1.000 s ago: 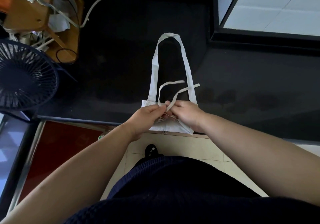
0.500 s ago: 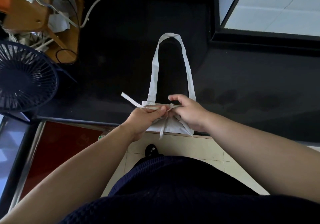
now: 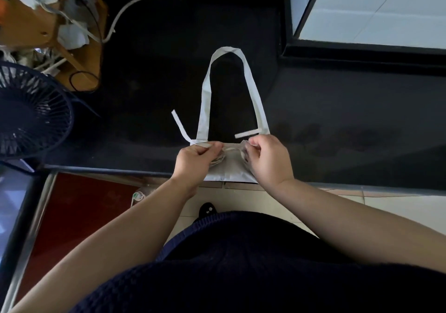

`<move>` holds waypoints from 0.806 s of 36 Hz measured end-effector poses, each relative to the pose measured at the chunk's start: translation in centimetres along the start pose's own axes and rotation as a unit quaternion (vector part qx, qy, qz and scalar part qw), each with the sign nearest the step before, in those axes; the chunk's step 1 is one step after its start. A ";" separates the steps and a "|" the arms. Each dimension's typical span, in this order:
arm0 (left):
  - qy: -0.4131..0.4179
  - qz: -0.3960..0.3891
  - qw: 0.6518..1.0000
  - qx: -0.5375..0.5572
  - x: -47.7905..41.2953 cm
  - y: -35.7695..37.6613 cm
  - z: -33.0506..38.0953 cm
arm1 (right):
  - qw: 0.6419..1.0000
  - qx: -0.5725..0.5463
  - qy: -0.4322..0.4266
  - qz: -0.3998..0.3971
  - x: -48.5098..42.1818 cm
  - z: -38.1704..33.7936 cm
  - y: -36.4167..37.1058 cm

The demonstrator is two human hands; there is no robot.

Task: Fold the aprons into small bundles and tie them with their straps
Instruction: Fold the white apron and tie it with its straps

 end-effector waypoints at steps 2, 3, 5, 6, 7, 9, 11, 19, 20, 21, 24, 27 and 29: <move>0.001 0.038 0.999 -0.011 -0.1 -0.3 -0.2 | 0.999 0.021 0.018 -0.021 0.2 0.6 -0.1; 0.005 0.058 0.998 -0.026 -0.1 -0.4 -0.3 | 0.998 0.029 0.037 -0.033 0.3 0.9 -0.1; 0.020 0.121 0.988 -0.098 0.0 -0.7 -0.4 | 0.995 0.041 0.067 -0.057 0.4 1.3 -0.1; 0.029 0.152 0.978 -0.137 0.2 -0.8 -0.4 | 0.994 0.049 0.077 -0.068 0.4 1.5 0.0; 0.037 0.173 0.971 -0.159 0.4 -0.8 -0.4 | 0.991 0.059 0.086 -0.079 0.4 1.7 0.0; 0.042 0.188 0.967 -0.167 0.8 -0.8 -0.6 | 0.988 0.075 0.096 -0.091 0.5 1.9 0.1; 0.033 0.197 0.965 -0.170 1.0 -0.9 -1.0 | 0.988 0.081 0.094 -0.089 0.7 2.0 0.0; 0.039 0.212 0.943 -0.251 0.7 -1.7 -1.8 | 0.989 0.093 0.078 -0.087 1.5 2.7 -0.1; 0.043 0.214 0.935 -0.280 0.7 -1.9 -1.9 | 0.988 0.102 0.084 -0.079 1.5 3.1 -0.2; 0.041 0.216 0.932 -0.290 0.6 -2.2 -2.0 | 0.986 0.114 0.096 -0.079 1.4 3.5 -0.4; 0.021 0.211 0.940 -0.268 0.2 -2.9 -2.3 | 0.975 0.148 0.128 -0.108 1.4 4.9 -0.9; 0.021 0.206 0.949 -0.237 0.5 -2.6 -2.3 | 0.971 0.159 0.128 -0.122 1.5 5.4 -1.0; 0.023 0.203 0.953 -0.225 0.7 -2.6 -2.3 | 0.974 0.142 0.133 -0.116 1.6 5.1 -0.7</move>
Point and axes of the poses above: each hand's wrist, its own x-axis away from the middle knuckle, its own y-axis out of the palm, z = x × y, the point moved 3 cm from there along -x, towards the middle knuckle, and after that the axes turned 1 degree about -y, right-handed, at the moved point
